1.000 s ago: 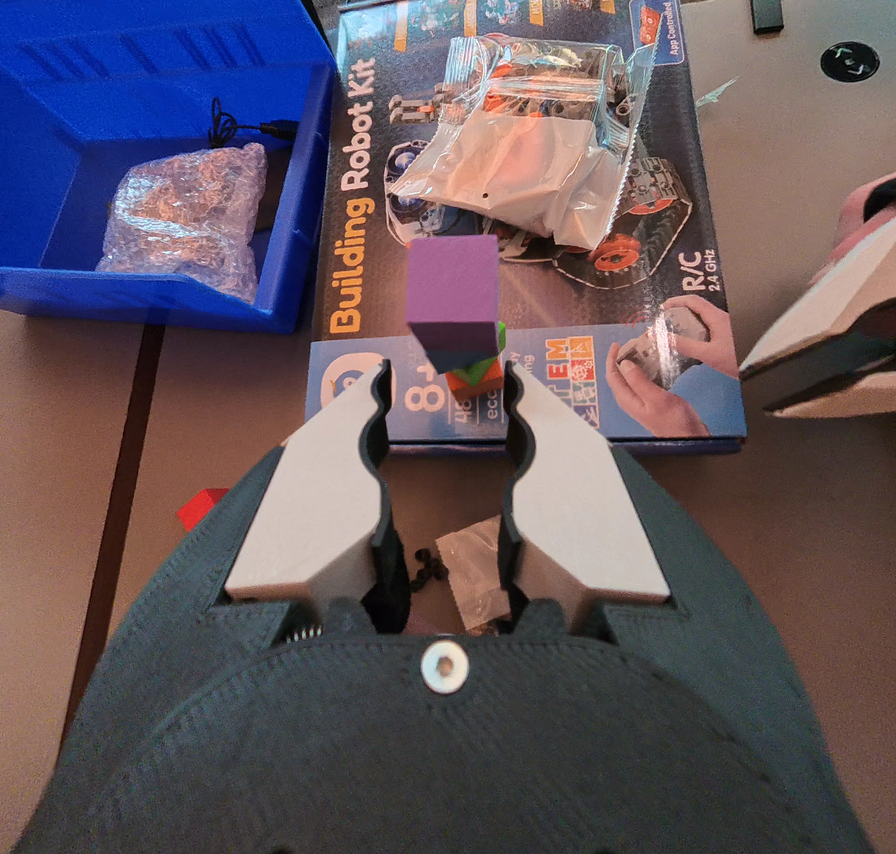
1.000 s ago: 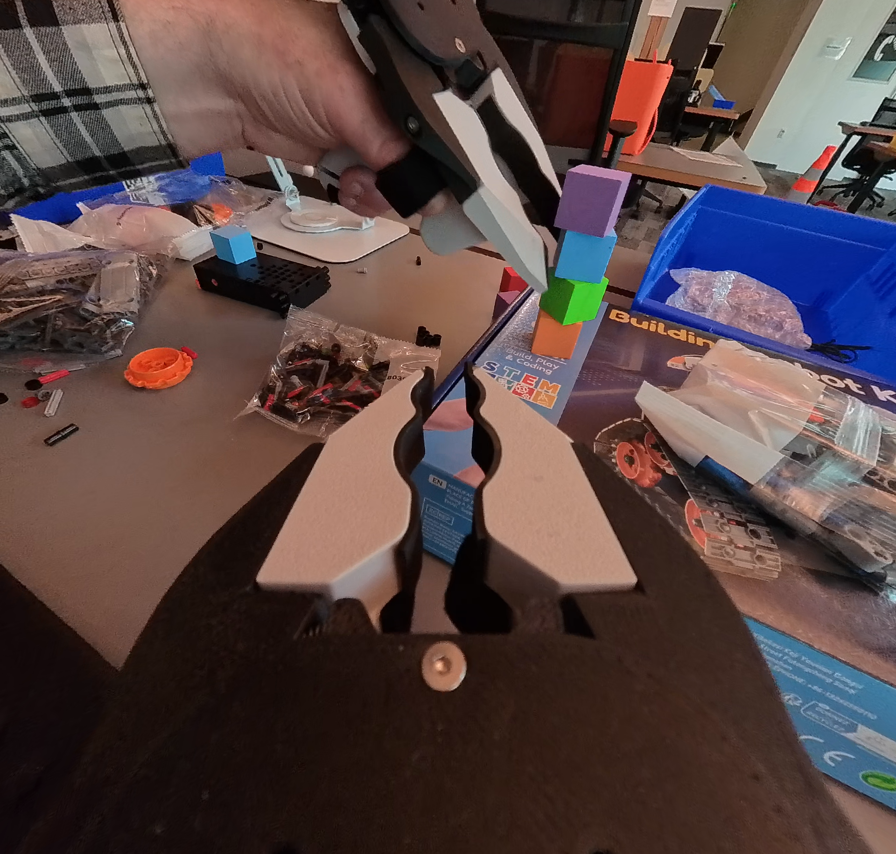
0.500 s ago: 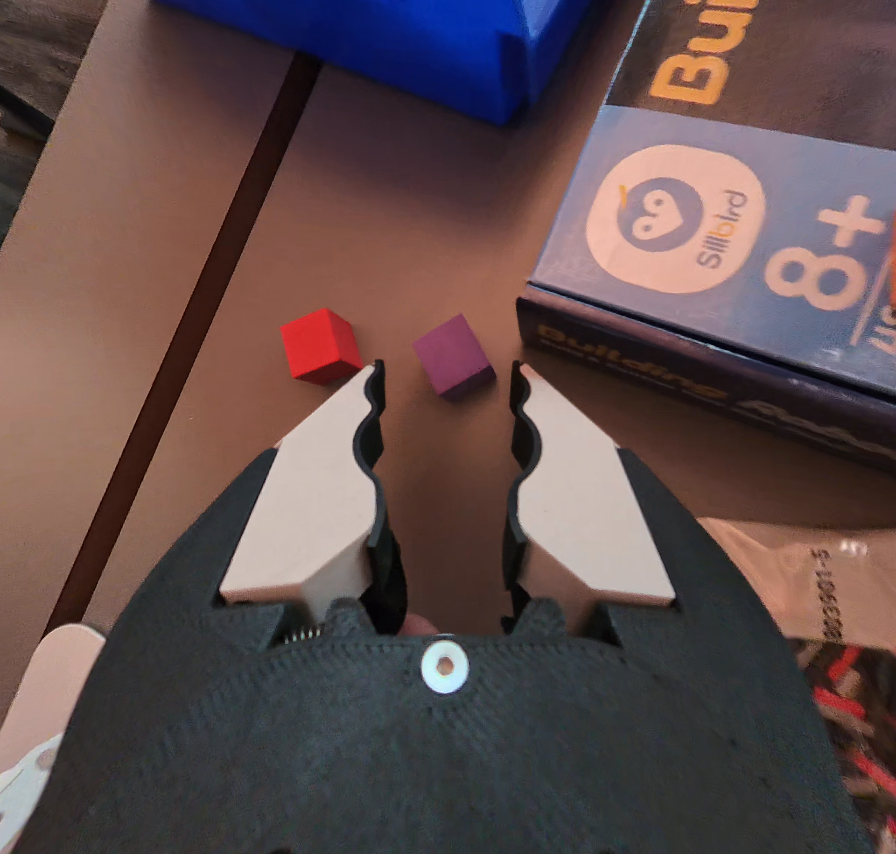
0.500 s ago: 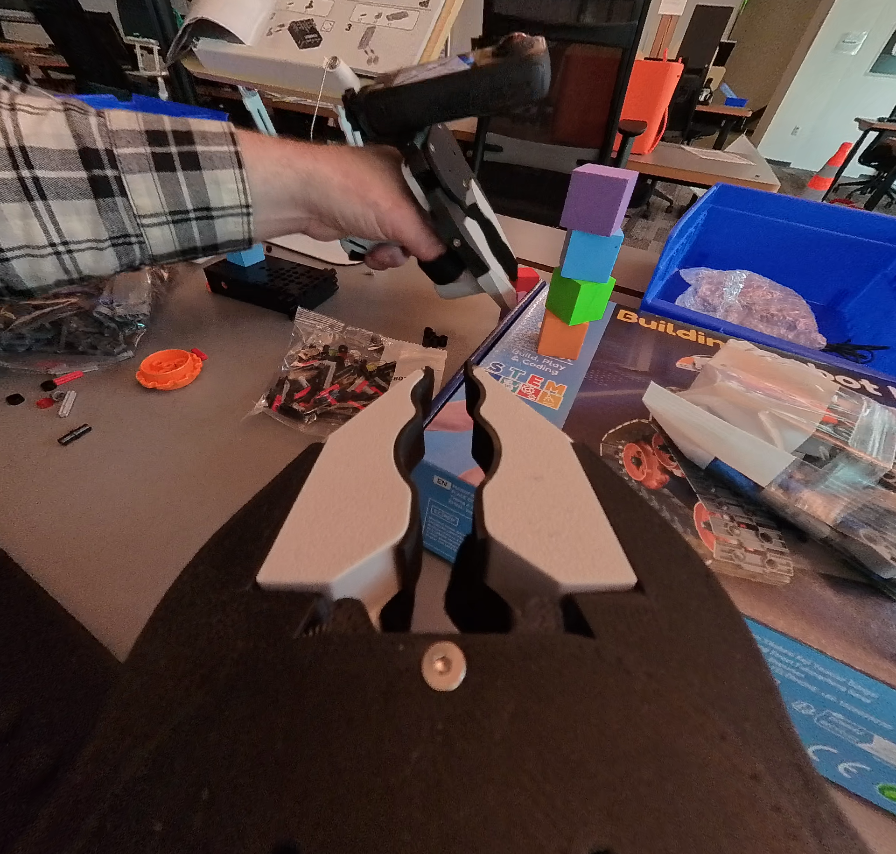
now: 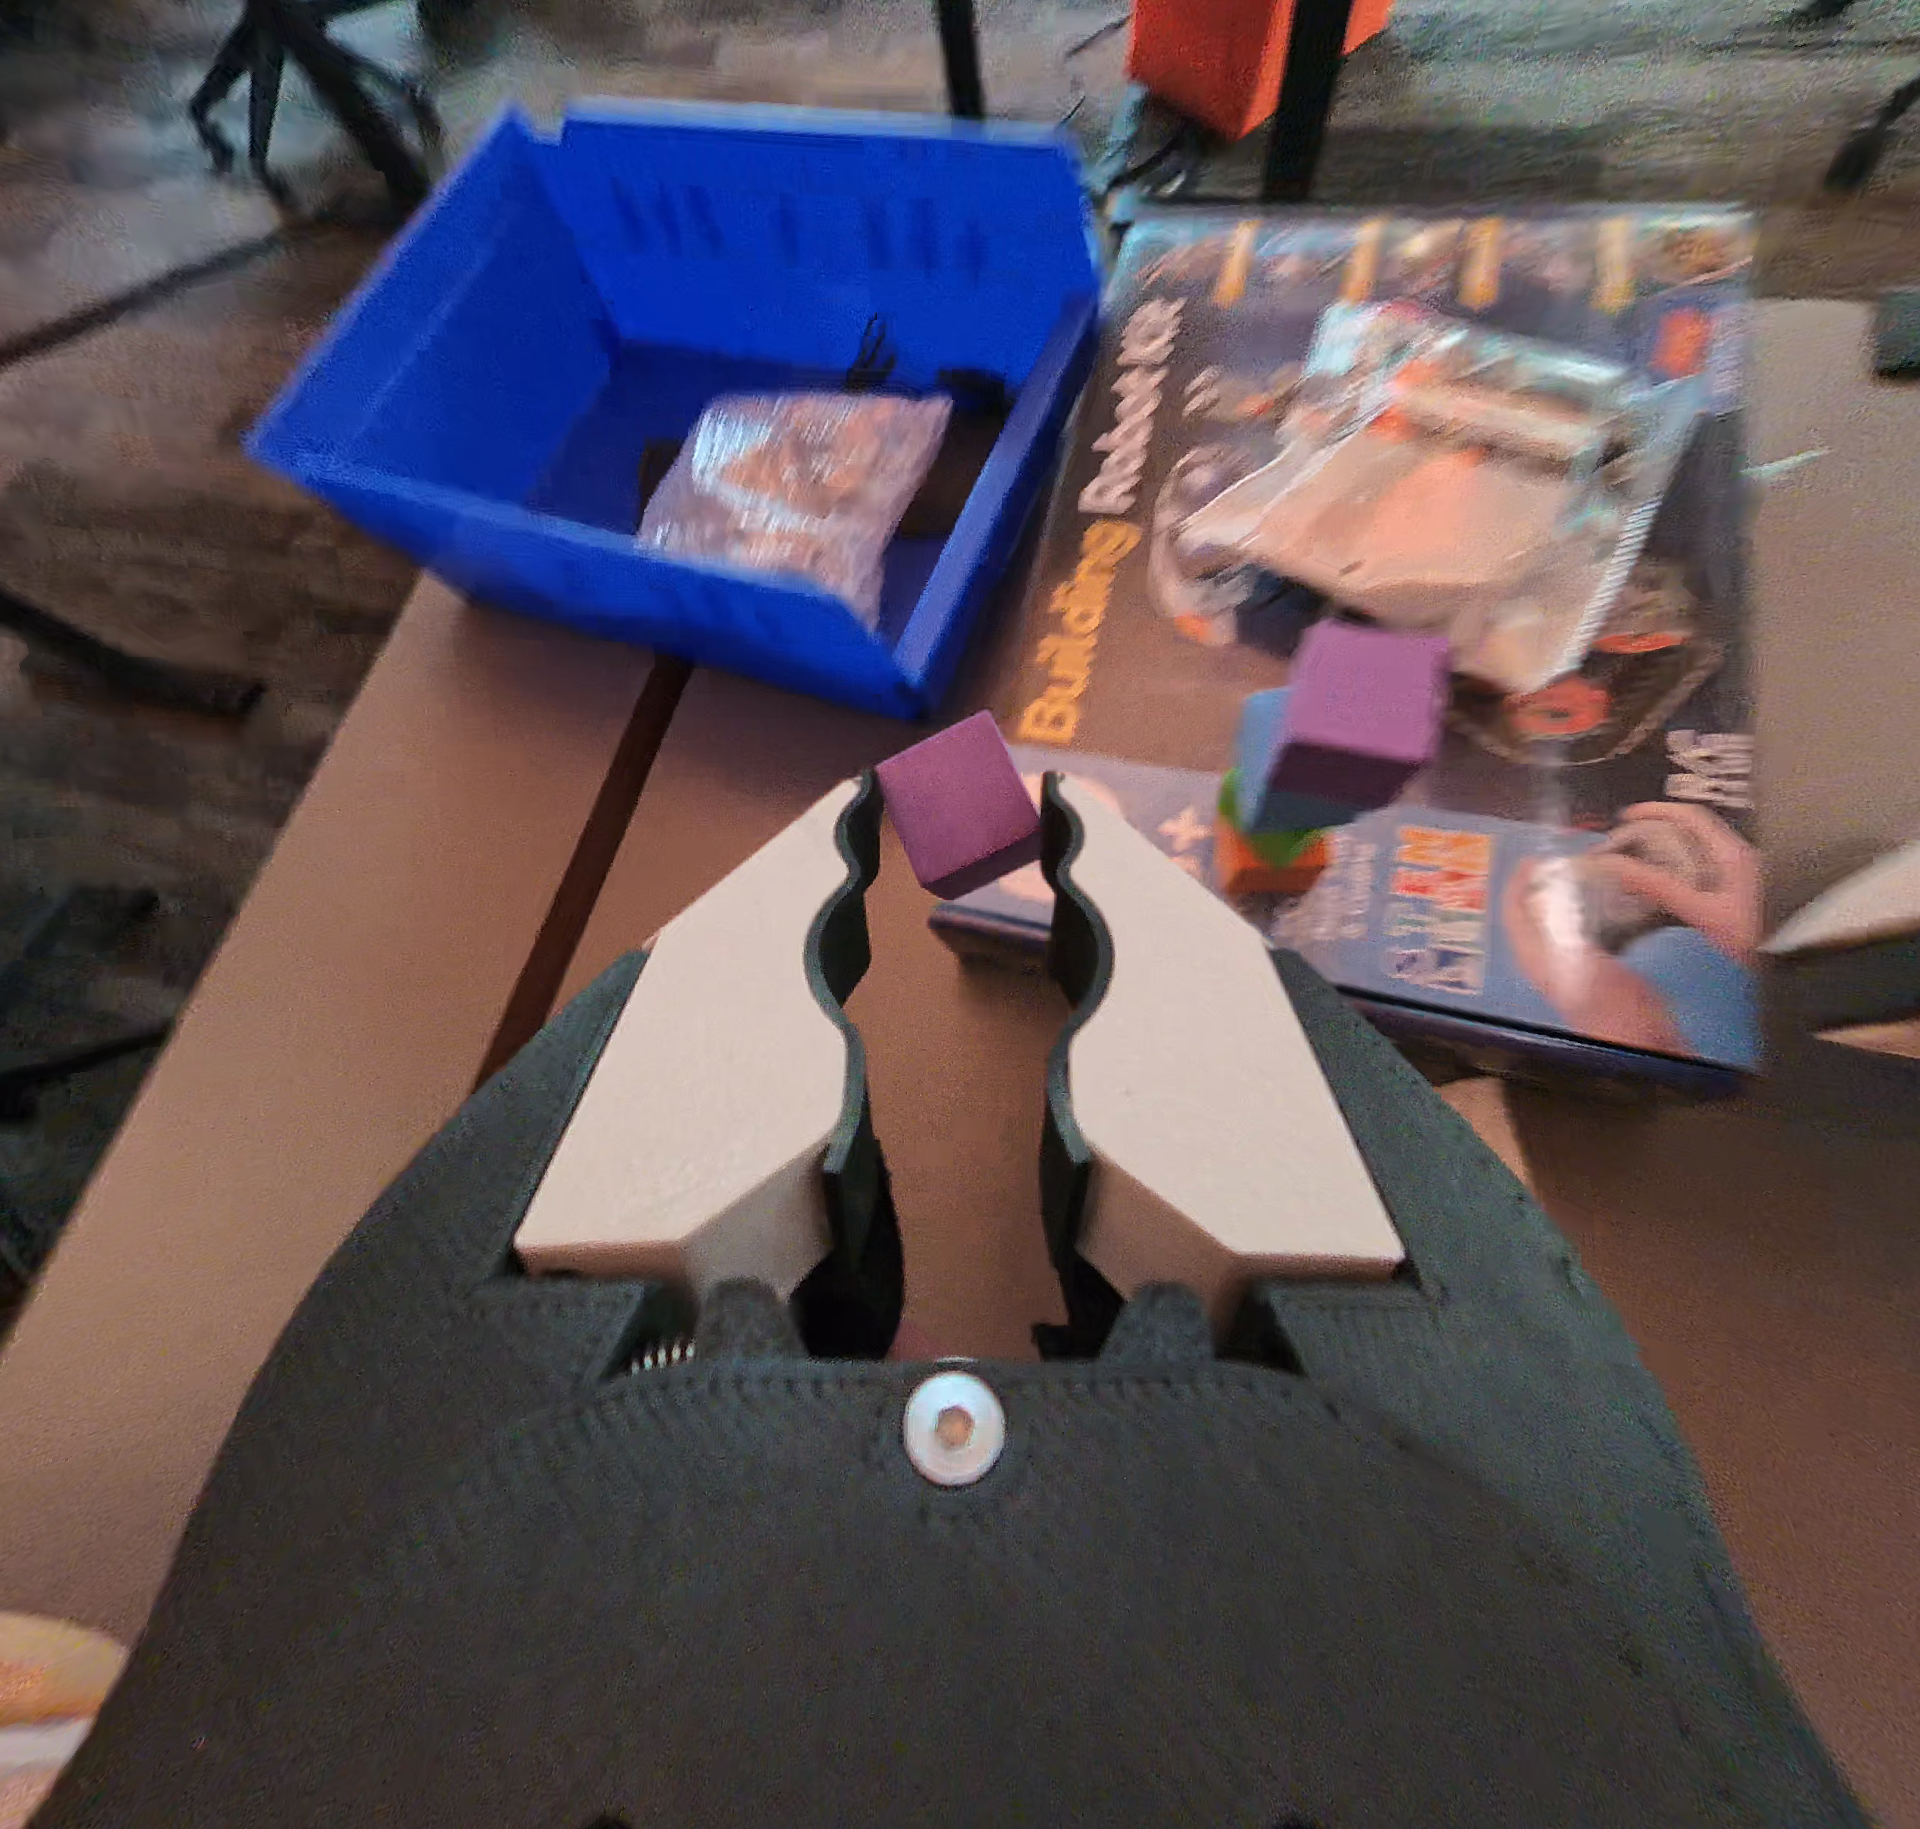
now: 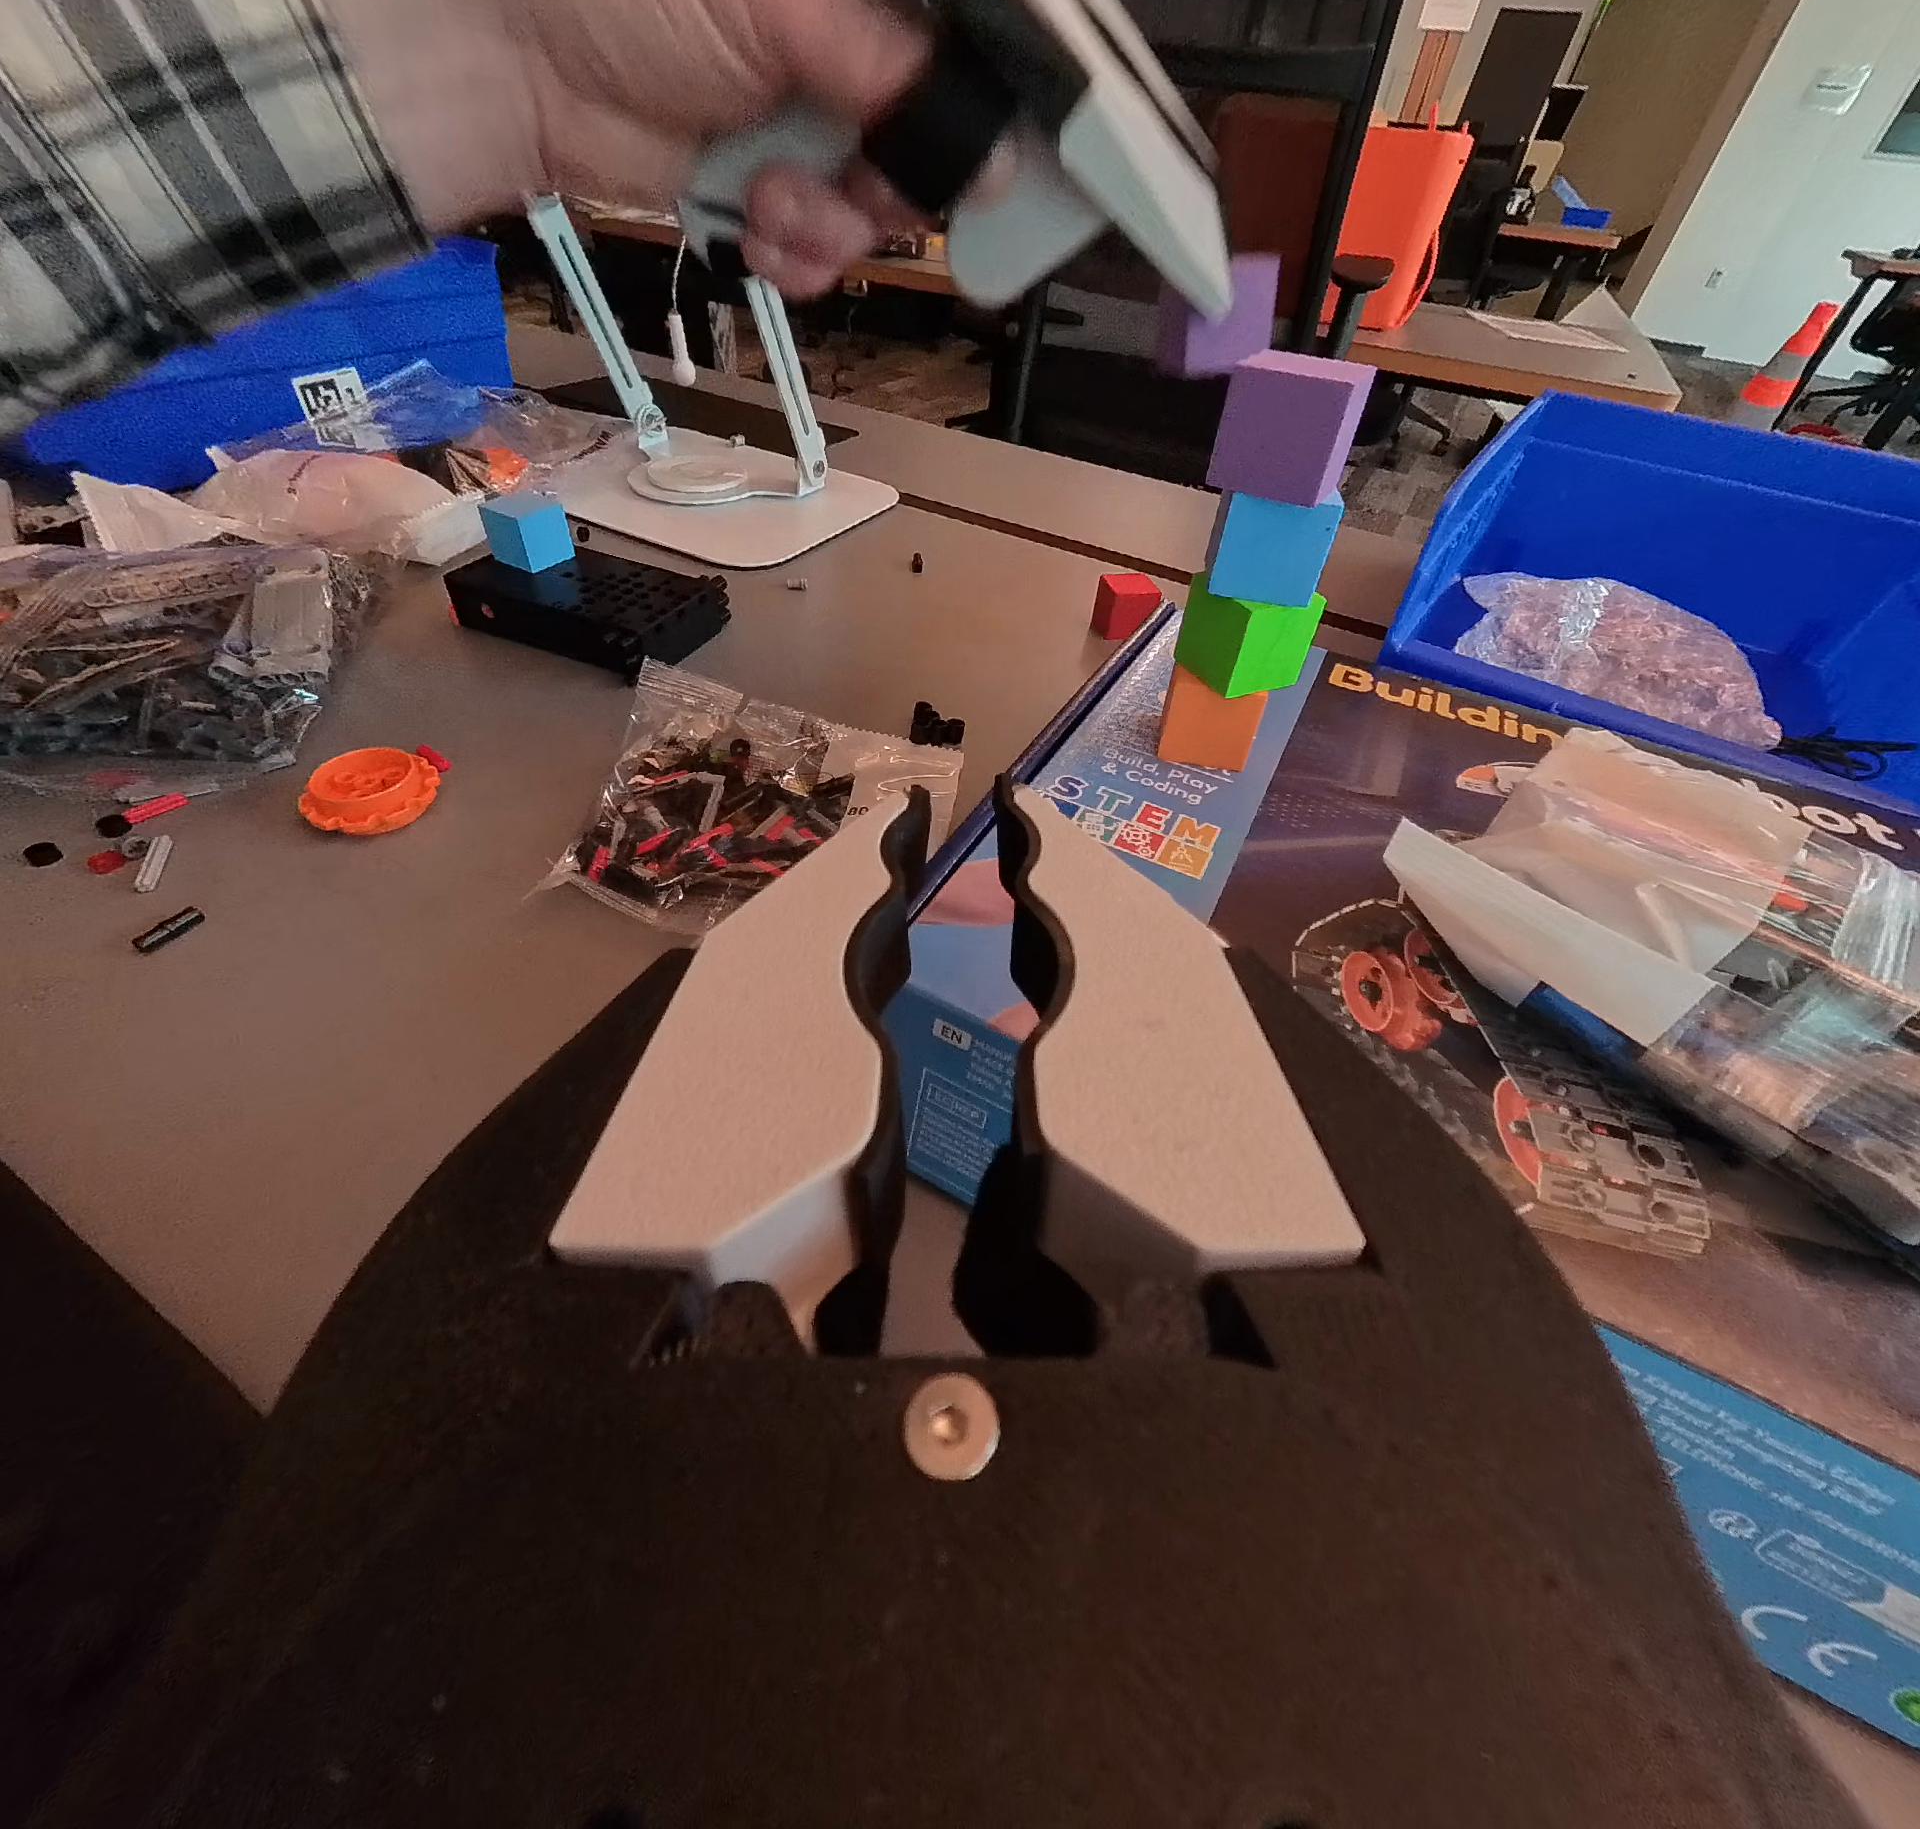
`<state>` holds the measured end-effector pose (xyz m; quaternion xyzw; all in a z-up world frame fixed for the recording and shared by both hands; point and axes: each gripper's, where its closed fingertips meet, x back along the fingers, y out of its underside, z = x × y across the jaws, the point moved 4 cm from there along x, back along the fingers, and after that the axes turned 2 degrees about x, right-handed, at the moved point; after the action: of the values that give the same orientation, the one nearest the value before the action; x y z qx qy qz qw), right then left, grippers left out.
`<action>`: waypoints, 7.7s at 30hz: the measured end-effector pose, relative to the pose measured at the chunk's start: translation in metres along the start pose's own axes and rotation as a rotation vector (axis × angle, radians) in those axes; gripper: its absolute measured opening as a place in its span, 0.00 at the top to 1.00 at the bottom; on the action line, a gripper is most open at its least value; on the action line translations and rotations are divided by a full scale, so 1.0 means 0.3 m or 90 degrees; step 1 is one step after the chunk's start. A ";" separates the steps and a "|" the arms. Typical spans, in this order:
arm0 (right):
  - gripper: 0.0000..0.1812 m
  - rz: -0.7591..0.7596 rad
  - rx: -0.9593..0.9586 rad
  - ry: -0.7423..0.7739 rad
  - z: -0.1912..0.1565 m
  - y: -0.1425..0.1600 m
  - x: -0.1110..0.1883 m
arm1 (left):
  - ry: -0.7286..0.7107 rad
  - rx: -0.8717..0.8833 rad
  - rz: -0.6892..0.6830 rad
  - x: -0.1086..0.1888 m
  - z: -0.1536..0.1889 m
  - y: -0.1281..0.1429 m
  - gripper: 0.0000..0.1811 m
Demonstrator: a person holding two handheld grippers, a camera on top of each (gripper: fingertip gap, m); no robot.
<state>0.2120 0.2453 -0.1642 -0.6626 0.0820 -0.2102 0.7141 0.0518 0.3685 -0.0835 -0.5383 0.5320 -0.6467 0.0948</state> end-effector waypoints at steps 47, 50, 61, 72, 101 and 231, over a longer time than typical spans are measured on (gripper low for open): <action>0.94 0.000 -0.001 -0.006 -0.008 0.001 -0.007 | 0.107 -0.111 -0.024 -0.062 0.240 -0.025 0.84; 0.94 0.001 -0.002 -0.006 -0.009 -0.001 -0.007 | 0.100 -0.112 -0.012 -0.060 0.237 -0.035 0.84; 0.94 0.002 -0.003 -0.007 -0.018 -0.005 -0.006 | 0.102 -0.094 -0.021 -0.080 0.238 -0.018 0.74; 0.94 0.008 -0.008 -0.013 -0.025 -0.012 -0.003 | 0.030 0.074 0.025 -0.013 -0.057 0.047 0.74; 0.94 0.004 -0.002 -0.014 -0.031 -0.010 -0.007 | 0.078 -0.092 0.011 0.094 0.177 -0.213 0.86; 0.82 -0.213 0.058 0.068 0.059 0.183 0.179 | -0.108 0.056 -0.115 0.425 0.036 0.744 0.82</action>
<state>0.2778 0.2413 -0.2074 -0.6219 -0.0012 -0.3648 0.6929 -0.0914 0.1807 -0.1854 -0.6321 0.4423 -0.6277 0.1041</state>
